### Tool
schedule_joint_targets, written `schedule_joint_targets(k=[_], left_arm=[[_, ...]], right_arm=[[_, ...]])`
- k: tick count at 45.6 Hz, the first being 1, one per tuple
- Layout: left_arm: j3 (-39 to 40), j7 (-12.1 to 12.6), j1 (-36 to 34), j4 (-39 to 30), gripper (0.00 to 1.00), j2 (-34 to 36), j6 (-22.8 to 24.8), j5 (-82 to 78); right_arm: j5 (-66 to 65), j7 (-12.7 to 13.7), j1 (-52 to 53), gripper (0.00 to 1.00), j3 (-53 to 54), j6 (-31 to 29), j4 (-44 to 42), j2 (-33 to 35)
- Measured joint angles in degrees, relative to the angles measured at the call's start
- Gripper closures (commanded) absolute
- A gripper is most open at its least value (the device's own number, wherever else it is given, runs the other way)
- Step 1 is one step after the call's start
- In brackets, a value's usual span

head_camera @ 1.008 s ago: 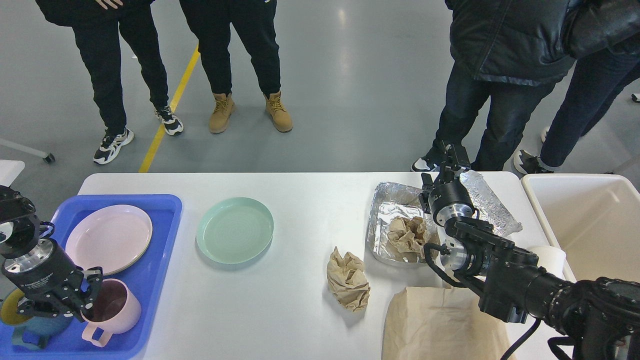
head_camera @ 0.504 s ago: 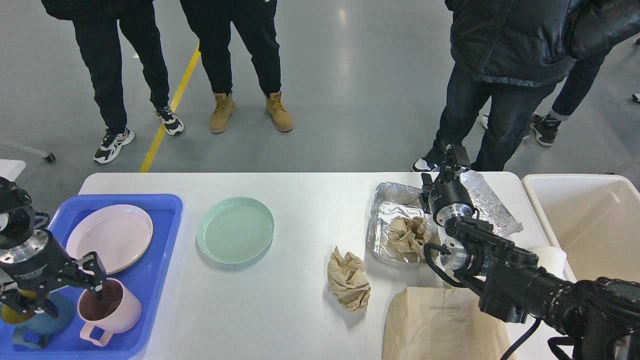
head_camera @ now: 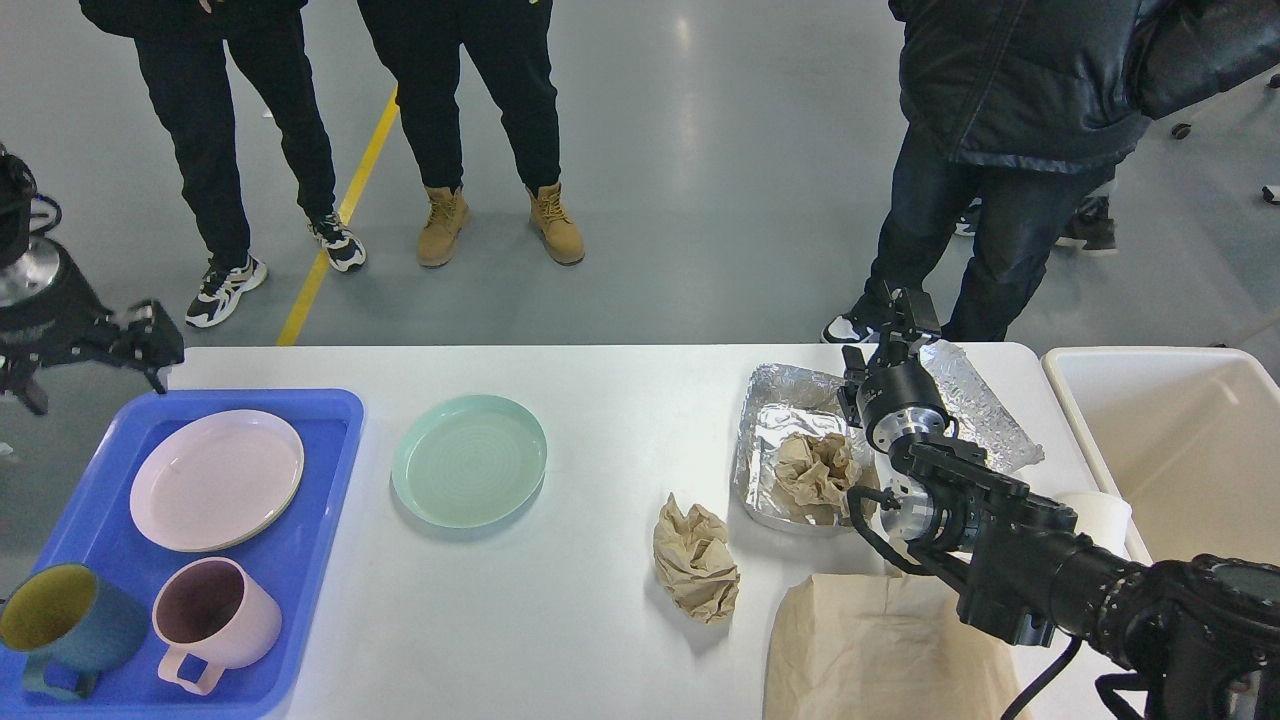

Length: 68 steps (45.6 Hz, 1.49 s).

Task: Tidy desktop
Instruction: 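Raise the left gripper away from the blue tray, then grasp the rim of the mint-green plate with the left gripper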

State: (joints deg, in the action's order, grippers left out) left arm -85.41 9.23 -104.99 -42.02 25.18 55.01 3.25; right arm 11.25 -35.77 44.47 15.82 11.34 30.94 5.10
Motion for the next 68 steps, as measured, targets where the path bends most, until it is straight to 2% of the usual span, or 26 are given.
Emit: schedule_joint_targets(k=[4,10,20,32,38,44,51,54,57,68], left_arm=[[-1.1,0.0,-3.1,0.0,0.07,-2.5,0.0,0.1],[-1.2,-0.2,-3.9,0.0,0.07,-5.9,0.0,1.3],[1.3,0.1,0.8,0.0,0.07,-10.8,-0.4,2.5],[11.8,1.1,11.3,0.6,0.07,-13.5,-14.5,2.5],[17.5,3.8,16.0,4.4,0.07,-13.8,-17.3,2.5],[23.2,9.2,21.8,9.9,0.07,-15.4,-19.6,2.4],[26.2,14.4,28.1,12.7,0.07,-19.3,-26.0,2.4],[26.5,15.3,30.7,13.3,0.07,-20.7,-29.7,2.4],[26.8,15.5,31.7,13.4,0.07,-21.2,-31.0,2.4],[30.9,15.5,34.4,13.5,0.07,-21.9,-32.5,2.4]], right_arm=[[0.0,0.0,0.0,0.00,0.0,0.0,0.0,0.0],[0.0,0.0,0.0,0.00,0.0,0.0,0.0,0.0],[0.0,0.0,0.0,0.00,0.0,0.0,0.0,0.0],[0.0,0.0,0.0,0.00,0.0,0.0,0.0,0.0],[0.0,0.0,0.0,0.00,0.0,0.0,0.0,0.0],[0.0,0.0,0.0,0.00,0.0,0.0,0.0,0.0],[0.0,0.0,0.0,0.00,0.0,0.0,0.0,0.0],[0.0,0.0,0.0,0.00,0.0,0.0,0.0,0.0],[0.0,0.0,0.0,0.00,0.0,0.0,0.1,0.0],[0.0,0.0,0.0,0.00,0.0,0.0,0.0,0.0]])
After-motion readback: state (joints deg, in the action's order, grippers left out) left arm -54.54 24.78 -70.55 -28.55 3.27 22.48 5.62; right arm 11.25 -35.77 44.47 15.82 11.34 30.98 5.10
